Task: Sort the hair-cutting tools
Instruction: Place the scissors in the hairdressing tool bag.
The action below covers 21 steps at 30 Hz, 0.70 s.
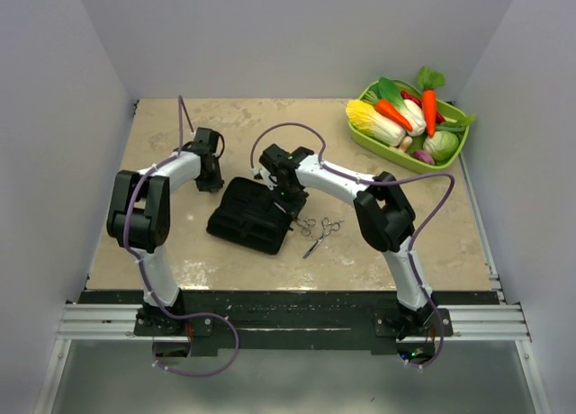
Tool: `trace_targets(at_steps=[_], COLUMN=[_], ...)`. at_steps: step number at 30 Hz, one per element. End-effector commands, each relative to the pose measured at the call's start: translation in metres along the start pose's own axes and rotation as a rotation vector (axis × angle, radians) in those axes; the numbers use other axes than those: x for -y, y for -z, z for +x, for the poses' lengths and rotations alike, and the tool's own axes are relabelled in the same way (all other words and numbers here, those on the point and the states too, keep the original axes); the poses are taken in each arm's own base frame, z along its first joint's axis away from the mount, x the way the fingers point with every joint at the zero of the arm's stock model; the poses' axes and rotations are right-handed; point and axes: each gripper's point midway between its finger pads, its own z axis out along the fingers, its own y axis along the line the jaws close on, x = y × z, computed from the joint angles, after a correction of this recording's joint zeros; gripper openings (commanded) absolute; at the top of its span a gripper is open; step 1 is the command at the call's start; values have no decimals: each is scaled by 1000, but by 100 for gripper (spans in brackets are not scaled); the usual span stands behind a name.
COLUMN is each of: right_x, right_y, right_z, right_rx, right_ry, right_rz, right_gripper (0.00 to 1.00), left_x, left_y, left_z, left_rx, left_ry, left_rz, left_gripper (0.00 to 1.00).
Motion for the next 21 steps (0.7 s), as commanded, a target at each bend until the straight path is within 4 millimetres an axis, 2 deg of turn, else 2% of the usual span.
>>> trace_targets(at_steps=[1, 7, 11, 17, 21], right_x=[-11, -24, -17, -11, -10], right_y=[15, 12, 6, 3, -8], right_z=[-11, -13, -17, -37, -43], right_rx=[39, 45, 49, 124, 119], right_ry=[71, 133, 160, 214, 237], right_rz=[-14, -43, -1, 27, 26], right_gripper=[0, 0, 0, 0, 0], left_x=[18, 32, 41, 44, 48], left_y=[-6, -5, -7, -11, -12], left_z=[9, 24, 33, 39, 40], left_rx=[-30, -56, -77, -93, -101], left_ry=[-14, -51, -78, -101, -104], left_rz=[32, 63, 84, 85, 93], left_gripper=[31, 31, 31, 31, 30])
